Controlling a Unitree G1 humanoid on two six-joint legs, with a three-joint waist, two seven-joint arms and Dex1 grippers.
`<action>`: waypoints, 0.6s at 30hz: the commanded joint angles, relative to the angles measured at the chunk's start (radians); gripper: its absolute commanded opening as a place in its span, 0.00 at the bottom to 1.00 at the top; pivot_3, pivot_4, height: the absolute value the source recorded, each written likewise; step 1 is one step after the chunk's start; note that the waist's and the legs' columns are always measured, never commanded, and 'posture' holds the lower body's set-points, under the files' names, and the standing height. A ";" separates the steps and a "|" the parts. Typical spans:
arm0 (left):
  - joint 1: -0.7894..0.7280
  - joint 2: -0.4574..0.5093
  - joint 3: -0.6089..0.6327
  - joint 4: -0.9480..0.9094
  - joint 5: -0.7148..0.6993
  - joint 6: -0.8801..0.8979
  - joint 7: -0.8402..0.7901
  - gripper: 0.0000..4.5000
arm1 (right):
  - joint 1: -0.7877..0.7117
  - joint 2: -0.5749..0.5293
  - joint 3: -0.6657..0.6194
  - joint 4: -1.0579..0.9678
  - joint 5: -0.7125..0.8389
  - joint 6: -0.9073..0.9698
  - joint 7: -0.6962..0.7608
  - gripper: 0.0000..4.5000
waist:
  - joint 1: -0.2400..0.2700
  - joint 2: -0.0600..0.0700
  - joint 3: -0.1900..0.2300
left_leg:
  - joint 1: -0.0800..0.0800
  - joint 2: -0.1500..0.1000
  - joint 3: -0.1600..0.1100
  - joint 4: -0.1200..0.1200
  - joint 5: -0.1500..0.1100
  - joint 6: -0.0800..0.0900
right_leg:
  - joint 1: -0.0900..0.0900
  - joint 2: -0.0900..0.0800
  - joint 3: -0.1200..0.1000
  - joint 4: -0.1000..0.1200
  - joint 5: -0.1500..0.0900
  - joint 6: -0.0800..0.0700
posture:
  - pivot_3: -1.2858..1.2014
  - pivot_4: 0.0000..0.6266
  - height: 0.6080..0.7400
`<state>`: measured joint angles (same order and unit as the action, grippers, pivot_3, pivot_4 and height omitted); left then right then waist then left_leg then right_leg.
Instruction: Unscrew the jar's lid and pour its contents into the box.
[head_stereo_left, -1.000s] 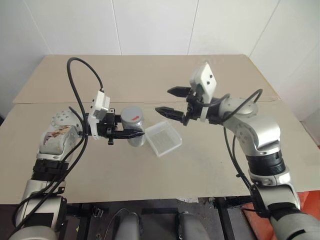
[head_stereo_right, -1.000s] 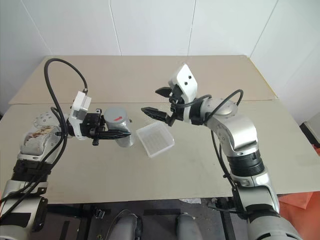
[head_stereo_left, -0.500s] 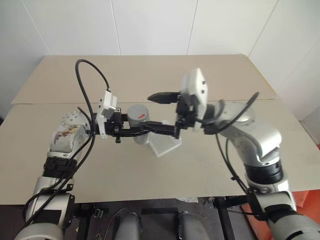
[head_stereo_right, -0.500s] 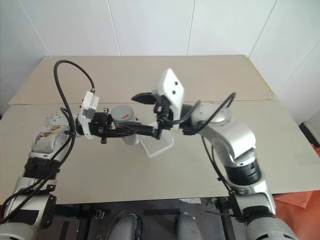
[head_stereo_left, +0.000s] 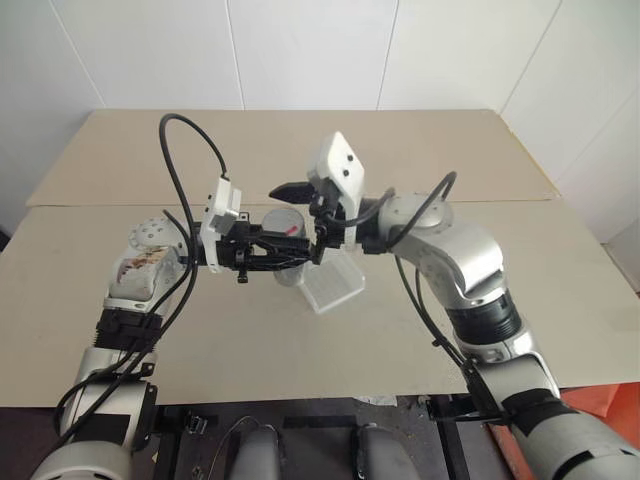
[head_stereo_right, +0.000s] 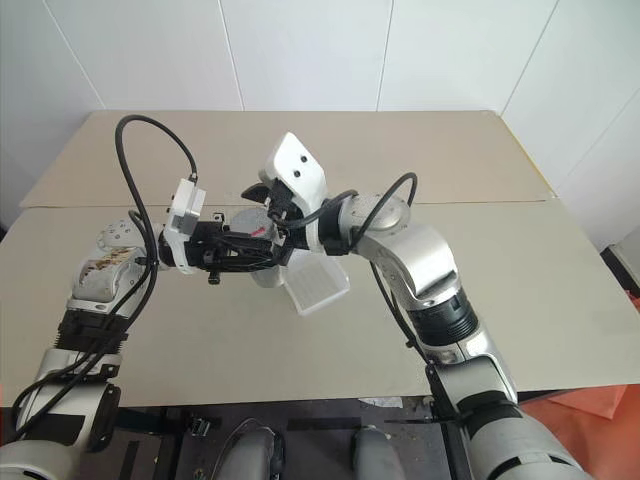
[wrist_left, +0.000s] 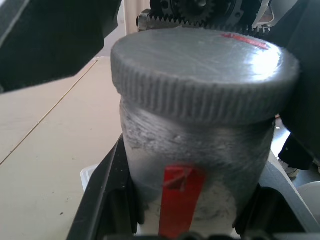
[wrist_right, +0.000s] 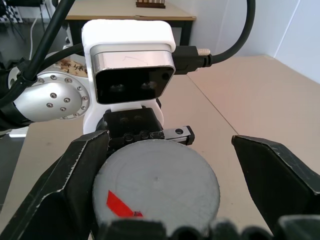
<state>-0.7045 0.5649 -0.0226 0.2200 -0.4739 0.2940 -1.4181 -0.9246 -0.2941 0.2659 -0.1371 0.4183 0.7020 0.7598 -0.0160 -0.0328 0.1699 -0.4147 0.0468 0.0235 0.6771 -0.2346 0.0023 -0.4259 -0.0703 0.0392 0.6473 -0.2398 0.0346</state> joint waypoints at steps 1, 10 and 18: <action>0.008 0.022 0.028 -0.050 -0.023 -0.003 -0.004 0.42 | -0.011 -0.015 -0.059 -0.003 0.013 -0.049 0.031 0.99 | 0.000 0.000 0.000 | 0.000 0.000 0.000 0.000 0.000 0.000 | 0.000 0.000 0.000 0.000 0.000 0.000 | 0.52 0.24 1.00; 0.025 0.063 0.048 -0.084 -0.040 0.022 -0.010 0.42 | 0.035 -0.085 -0.147 0.064 0.040 -0.124 0.111 0.99 | 0.000 0.000 0.000 | 0.000 0.000 0.000 0.000 0.000 0.000 | 0.000 0.000 0.000 0.000 0.000 0.000 | 0.52 0.24 1.00; 0.030 0.080 0.055 -0.091 -0.044 0.032 -0.017 0.42 | 0.074 -0.142 -0.198 0.063 0.042 -0.157 0.129 0.99 | 0.002 0.000 0.000 | 0.000 0.000 0.000 0.000 0.000 0.000 | 0.000 -0.001 0.000 -0.001 0.000 0.000 | 0.52 0.24 1.00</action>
<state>-0.6649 0.6341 0.0173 0.1678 -0.4995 0.3297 -1.4306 -0.8437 -0.4347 0.0979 -0.0449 0.4520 0.5732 0.8893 -0.0136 -0.0328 0.1700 -0.4147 0.0467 0.0236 0.6768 -0.2346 0.0023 -0.4258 -0.0707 0.0392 0.6466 -0.2399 0.0347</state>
